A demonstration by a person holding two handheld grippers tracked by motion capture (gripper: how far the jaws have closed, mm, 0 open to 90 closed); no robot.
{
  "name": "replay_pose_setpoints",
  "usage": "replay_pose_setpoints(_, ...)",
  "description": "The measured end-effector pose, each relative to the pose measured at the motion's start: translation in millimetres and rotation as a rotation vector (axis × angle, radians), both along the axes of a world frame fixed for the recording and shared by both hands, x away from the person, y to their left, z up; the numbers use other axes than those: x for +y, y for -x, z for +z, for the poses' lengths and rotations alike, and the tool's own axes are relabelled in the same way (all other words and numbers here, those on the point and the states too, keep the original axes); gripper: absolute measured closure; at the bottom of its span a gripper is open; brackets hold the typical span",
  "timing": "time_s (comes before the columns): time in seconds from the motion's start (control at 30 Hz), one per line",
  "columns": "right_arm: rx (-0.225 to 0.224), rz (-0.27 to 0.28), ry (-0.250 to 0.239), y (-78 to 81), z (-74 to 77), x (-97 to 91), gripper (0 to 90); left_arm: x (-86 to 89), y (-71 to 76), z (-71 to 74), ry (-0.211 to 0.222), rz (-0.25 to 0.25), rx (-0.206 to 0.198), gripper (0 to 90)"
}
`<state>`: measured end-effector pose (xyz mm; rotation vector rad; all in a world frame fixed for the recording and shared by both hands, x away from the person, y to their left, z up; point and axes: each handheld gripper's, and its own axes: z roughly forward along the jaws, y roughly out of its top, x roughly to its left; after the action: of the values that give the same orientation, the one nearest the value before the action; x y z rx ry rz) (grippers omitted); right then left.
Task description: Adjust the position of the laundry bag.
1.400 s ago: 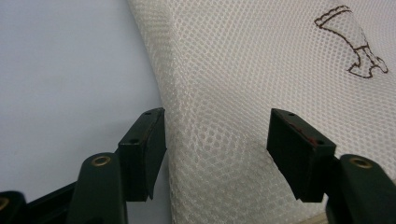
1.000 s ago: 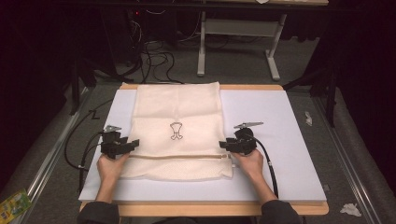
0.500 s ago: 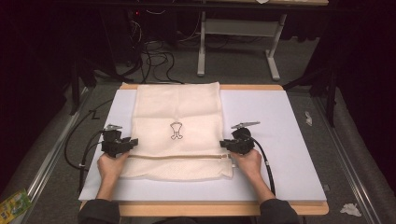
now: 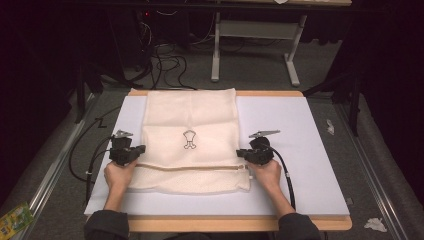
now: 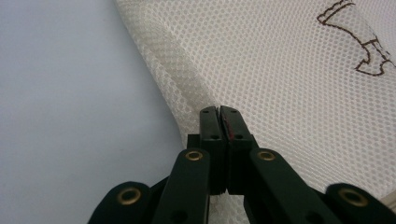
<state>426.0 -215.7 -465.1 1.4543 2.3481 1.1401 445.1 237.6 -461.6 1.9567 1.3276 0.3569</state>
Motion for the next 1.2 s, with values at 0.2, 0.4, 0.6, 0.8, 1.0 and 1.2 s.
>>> replay_pose_setpoints(0.2,-0.017,-0.005,0.004,1.8,3.8,-4.1,88.2,-1.4,1.4,3.9,0.03,-0.008,-0.02,89.4)
replay_pose_setpoints(0.4,-0.032,-0.012,0.003,3.8,7.0,-10.7,88.3,-7.2,1.7,6.6,0.035,-0.019,-0.033,89.7)
replay_pose_setpoints(0.6,-0.042,-0.028,0.001,6.0,9.6,-20.7,88.4,-14.0,2.0,10.4,0.042,-0.041,-0.048,89.7)
replay_pose_setpoints(0.8,-0.046,-0.044,0.0,8.3,9.9,-28.4,88.4,-19.9,1.8,13.0,0.062,-0.053,-0.057,89.8)
replay_pose_setpoints(1.0,-0.052,-0.053,0.0,10.4,10.9,-34.0,88.5,-25.9,1.5,13.1,0.048,-0.074,-0.055,89.8)
replay_pose_setpoints(1.2,-0.056,-0.063,-0.002,13.1,10.3,-42.5,88.4,-35.7,2.4,15.9,0.028,-0.102,-0.069,89.8)
